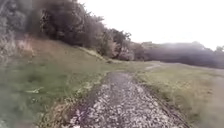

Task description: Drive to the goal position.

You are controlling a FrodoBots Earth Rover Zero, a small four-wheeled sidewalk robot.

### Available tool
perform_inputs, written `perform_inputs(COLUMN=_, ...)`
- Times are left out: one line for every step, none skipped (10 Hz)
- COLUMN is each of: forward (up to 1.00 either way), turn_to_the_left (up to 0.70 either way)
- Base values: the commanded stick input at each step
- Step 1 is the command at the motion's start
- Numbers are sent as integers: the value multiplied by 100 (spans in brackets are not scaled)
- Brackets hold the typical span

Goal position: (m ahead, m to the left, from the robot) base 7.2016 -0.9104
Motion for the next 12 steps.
perform_inputs(forward=85, turn_to_the_left=-28)
perform_inputs(forward=85, turn_to_the_left=-2)
perform_inputs(forward=85, turn_to_the_left=0)
perform_inputs(forward=85, turn_to_the_left=0)
perform_inputs(forward=85, turn_to_the_left=0)
perform_inputs(forward=85, turn_to_the_left=0)
perform_inputs(forward=85, turn_to_the_left=0)
perform_inputs(forward=85, turn_to_the_left=0)
perform_inputs(forward=85, turn_to_the_left=0)
perform_inputs(forward=85, turn_to_the_left=-5)
perform_inputs(forward=85, turn_to_the_left=-13)
perform_inputs(forward=85, turn_to_the_left=-26)
